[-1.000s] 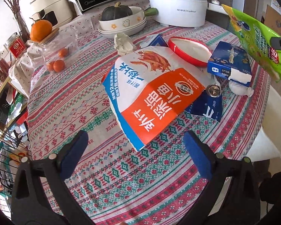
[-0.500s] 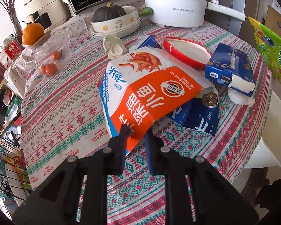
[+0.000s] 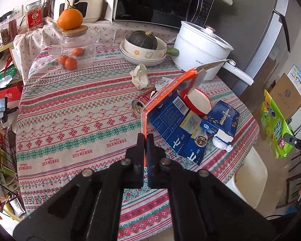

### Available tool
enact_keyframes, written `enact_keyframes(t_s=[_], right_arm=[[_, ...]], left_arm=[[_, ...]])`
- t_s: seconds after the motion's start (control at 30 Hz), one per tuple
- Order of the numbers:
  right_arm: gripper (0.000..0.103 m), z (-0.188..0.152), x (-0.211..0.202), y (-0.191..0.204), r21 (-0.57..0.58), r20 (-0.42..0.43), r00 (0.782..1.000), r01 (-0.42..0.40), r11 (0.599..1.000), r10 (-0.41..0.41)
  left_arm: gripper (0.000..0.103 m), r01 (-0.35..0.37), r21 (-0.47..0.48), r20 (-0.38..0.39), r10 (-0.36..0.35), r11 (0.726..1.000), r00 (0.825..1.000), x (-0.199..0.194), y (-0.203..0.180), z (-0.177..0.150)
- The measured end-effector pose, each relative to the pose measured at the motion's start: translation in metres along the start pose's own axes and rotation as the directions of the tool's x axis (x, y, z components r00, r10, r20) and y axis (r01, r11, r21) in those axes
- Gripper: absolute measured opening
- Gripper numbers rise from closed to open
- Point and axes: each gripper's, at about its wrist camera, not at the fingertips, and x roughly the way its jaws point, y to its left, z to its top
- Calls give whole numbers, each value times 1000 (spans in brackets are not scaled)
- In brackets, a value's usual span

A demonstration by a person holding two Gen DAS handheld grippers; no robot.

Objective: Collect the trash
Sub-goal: 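Grasp the orange paper snack bag with the left gripper while the right holds the green bag, then drop the paper bag into the white bin with the left gripper while the right holds the green bag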

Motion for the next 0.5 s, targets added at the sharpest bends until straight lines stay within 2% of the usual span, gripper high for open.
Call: enact_keyframes(t_s=[0.37,0.5], right_arm=[[12,-10,-14,-13,51,18,1000,-15,999,14],[12,-17,-16,-16,66,12,1000,-19,998,19]], left_arm=[[2,97,-5,40,-97,995,994,-35,-3,-8],[2,94,13,32,-94,996,995,-36,-8,-12]])
